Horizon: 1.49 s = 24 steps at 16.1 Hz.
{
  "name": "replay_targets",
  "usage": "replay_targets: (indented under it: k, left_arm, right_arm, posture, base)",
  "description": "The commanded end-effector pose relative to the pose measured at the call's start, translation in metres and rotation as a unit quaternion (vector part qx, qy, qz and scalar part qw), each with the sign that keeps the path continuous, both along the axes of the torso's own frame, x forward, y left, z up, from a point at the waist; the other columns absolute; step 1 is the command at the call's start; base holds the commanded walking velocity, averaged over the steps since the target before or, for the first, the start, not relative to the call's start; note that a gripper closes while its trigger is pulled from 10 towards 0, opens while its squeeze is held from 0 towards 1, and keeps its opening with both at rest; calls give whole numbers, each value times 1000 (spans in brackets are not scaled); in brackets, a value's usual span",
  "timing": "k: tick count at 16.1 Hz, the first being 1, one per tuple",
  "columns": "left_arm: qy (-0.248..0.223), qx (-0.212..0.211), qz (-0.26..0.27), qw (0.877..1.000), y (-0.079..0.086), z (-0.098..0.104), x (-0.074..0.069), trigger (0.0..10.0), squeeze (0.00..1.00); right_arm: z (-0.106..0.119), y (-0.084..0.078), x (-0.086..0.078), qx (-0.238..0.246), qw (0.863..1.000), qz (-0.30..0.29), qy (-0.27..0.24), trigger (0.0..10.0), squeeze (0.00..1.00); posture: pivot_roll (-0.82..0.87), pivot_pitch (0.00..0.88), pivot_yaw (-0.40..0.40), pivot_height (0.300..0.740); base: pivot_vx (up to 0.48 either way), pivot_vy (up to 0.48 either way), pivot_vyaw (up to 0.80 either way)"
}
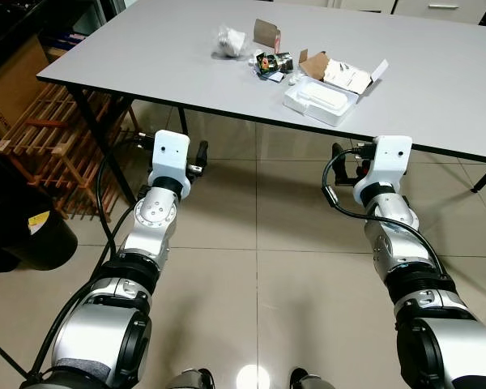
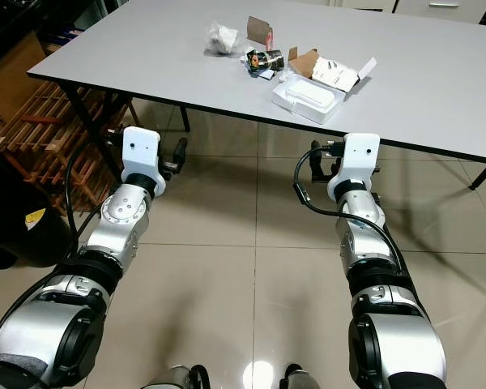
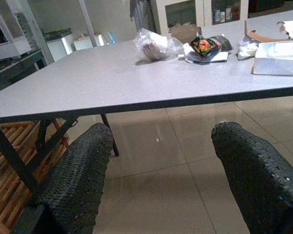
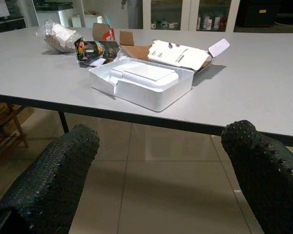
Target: Picking trash to rubbish bin
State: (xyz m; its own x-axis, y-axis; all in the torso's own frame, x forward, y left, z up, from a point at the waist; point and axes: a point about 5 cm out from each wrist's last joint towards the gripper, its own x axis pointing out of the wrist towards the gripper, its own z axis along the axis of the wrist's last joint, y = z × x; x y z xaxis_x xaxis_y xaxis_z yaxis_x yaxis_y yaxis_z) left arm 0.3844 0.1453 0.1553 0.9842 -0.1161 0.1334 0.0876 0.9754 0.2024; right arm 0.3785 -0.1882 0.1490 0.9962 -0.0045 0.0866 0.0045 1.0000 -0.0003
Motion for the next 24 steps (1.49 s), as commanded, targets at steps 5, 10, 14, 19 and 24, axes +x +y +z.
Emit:
replay_targets:
  k: [5,10,14,19,24]
  left_arm:
    - [7,18,5,1000,3,-3,0,10000,0]
    - [11,40,16,999,6,-3,1,10000,0]
    - [23,48,30,998,8,-9,0,10000,0]
    - [27,47,39,998,11,-10,0,10000,0]
    - [28,46,39,998,11,-11,0,10000,0]
  right_arm:
    - [0,2,-1,-5,1000,3,-5,10000,0]
    - [-2,4,-1,-5,1000,4,-1,10000,0]
    - [-3,3,-1,-7,1000,4,3,10000,0]
    - [-4,4,-1,-9,1000,7,6,10000,0]
    - [-4,4,-1,-10,1000,10,7,10000,0]
  posture:
    - [-26,90,60,740]
    - [-18,95,58,740]
    - [-13,105,49,740]
    - [-11,112,45,740]
    - [-11,114,42,740]
  base:
    - [0,0,0]
    - [0,0,0]
    - [0,-346,0]
    - [0,-343,0]
    - [0,-327,0]
